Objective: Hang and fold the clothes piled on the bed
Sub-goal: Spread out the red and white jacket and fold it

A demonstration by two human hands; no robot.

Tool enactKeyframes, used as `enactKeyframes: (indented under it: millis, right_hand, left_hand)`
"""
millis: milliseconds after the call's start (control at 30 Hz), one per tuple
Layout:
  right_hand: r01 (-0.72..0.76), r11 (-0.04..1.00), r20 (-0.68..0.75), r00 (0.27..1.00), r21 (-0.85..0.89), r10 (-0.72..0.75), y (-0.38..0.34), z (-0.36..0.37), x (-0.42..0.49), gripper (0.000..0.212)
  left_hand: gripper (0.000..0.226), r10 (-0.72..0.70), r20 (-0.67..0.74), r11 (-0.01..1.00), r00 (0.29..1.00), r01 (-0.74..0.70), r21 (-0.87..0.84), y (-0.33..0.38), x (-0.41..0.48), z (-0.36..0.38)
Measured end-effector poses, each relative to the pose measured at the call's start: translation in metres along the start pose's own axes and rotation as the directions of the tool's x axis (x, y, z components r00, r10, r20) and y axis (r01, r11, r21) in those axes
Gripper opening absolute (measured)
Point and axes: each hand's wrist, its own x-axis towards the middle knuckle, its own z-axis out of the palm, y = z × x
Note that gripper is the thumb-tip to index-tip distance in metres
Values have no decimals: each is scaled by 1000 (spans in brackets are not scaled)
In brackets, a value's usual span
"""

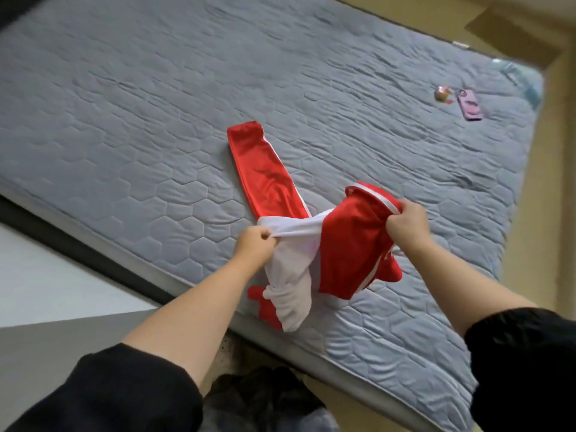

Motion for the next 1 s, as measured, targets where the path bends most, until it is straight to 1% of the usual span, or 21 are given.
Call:
enactKeyframes:
  millis: [100,133,200,267,300,333,367,400,433,467,500,567,633,700,767,833,867,900,933,967,1000]
  right_hand:
    - [24,997,-32,999,-72,-26,6,16,-3,37]
    - [28,997,-44,999,-69,-31,4,23,-4,35]
    - [21,998,-100,995,-64,-27,-5,35,-6,24]
    - [31,999,-140,990,-9,-32,-18,45,-6,17]
    - [58,996,-122,991,71,-49,-28,51,-6,19]
    - [82,976,-55,996,200,-72,-40,57,-6,22]
    - [60,920,65,994,386,-92,-52,60,-7,21]
    - [-52,799,233,966,599,-112,-66,63,-10,17]
    - [-223,646,399,907,730,-137,-78,67,-13,14]
    - [-367,532,508,850,763,-142,-84,72,-11,10]
    - [-420,514,551,824,748,-129,-87,77,-8,8]
    - [-383,624,516,856,681,-38,-80,86,-4,12]
    - [-343,750,442,894,566,75,-64,96,-4,14]
    - [-343,841,442,886,419,141,-39,111,-3,16]
    - [-345,889,454,872,301,185,-15,131,-4,24]
    - [-386,893,469,849,233,244,-2,148,-1,31]
    - [-422,880,489,828,219,275,2,157,1,27]
    - [-452,867,508,807,207,299,6,168,4,19]
    - [-484,854,517,789,189,333,10,179,8,20]
    - [-512,841,517,775,174,364,18,192,13,27]
    - [-534,829,517,763,167,387,25,205,17,33]
  left_hand:
    - [47,-95,-126,995,987,88,-54,-7,16,-12]
    - [47,-114,-148,993,982,108,-45,-9,20,-17]
    - [47,-178,-168,984,969,172,-52,-18,27,-27]
    - [42,-268,-204,963,942,254,-91,-26,33,-39]
    - [35,-350,-229,935,908,323,-149,-33,38,-46]
    - [32,-447,-249,887,859,392,-243,-43,43,-51]
    - [34,-543,-247,823,803,448,-350,-52,48,-55]
    - [36,-613,-202,744,764,472,-473,-60,53,-59]
    - [36,-649,-145,670,747,470,-575,-67,56,-63]
    - [38,-650,-125,644,750,456,-615,-74,58,-64]
    - [43,-628,-109,656,771,448,-607,-79,58,-63]
    - [55,-519,-57,777,853,443,-447,-79,55,-58]
    - [67,-386,46,866,921,379,-326,-72,54,-47]
    - [76,-329,176,894,928,366,-257,-66,58,-31]
    - [67,-262,238,941,935,302,-152,-64,63,-12]
    - [62,-127,258,988,958,144,-49,-65,69,8]
    - [63,-57,273,998,960,52,24,-65,72,16]
    - [65,7,287,992,958,-43,120,-67,77,24]
    - [67,80,296,955,952,-158,251,-71,83,32]
    - [66,176,311,866,934,-297,401,-76,91,40]
    - [65,286,350,723,892,-440,532,-80,100,50]
